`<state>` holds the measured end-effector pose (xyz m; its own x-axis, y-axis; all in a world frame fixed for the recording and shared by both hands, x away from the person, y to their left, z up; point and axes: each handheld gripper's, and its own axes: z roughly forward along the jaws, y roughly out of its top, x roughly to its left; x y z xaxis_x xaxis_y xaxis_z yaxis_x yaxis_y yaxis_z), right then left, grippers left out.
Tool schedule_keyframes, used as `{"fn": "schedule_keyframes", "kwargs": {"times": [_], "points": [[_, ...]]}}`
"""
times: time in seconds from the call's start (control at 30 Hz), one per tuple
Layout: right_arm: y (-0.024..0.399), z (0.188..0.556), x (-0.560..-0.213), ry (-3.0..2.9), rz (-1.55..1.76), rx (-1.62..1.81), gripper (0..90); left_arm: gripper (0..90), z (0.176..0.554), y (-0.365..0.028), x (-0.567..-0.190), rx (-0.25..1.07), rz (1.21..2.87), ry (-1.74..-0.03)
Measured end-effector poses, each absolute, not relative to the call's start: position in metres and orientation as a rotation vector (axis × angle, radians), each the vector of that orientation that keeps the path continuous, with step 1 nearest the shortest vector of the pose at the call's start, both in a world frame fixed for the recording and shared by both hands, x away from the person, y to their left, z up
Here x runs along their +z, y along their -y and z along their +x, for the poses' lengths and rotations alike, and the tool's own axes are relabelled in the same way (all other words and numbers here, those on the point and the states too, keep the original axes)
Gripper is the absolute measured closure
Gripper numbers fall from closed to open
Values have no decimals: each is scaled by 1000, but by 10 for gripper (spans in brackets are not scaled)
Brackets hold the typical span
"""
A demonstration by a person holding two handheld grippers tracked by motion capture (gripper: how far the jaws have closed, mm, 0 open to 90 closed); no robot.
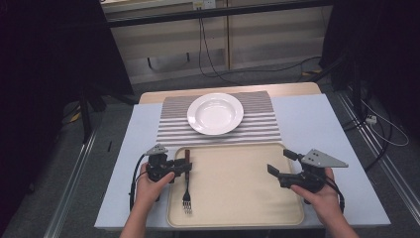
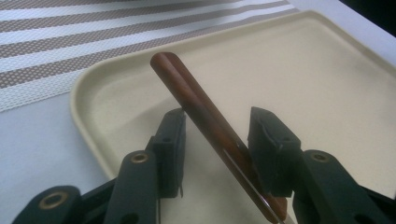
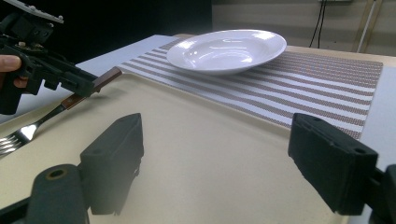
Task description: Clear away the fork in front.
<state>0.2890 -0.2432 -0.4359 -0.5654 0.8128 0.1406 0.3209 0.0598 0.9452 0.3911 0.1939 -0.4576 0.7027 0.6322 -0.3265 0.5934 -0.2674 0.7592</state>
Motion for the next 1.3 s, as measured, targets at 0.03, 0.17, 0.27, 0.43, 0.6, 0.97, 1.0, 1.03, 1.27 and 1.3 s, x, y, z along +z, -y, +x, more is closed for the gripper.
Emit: {"fn": "schedule_keyframes", "kwargs": {"times": [0.03,0.17,0.27,0.43,0.6,0.97,1.0,1.03,1.27,1.3], "points": [[243,289,-436,-1914,1131,1517,180,564,391,-194,-458,51,1952,-943],[243,291,-438,-1923,1127,1512,180,580,391,-194,-458,57,1943,-944],[243,291,-438,-1931,1123,1503,180,558,390,-196,-455,73,1933,-945],[244,286,-437,-1931,1122,1495,179,498,383,-200,-446,90,1888,-941],[247,282,-435,-1930,1120,1487,177,413,376,-204,-438,113,1870,-940],[257,277,-435,-1927,1148,1456,169,267,367,-226,-428,198,1858,-946],[257,277,-435,-1927,1148,1457,168,260,366,-228,-428,201,1861,-947],[257,276,-434,-1925,1150,1459,168,249,365,-230,-428,205,1860,-952],[258,274,-432,-1953,1125,1437,168,216,357,-241,-425,212,1866,-936],[258,273,-432,-1956,1127,1433,167,215,356,-242,-425,214,1863,-933]]}}
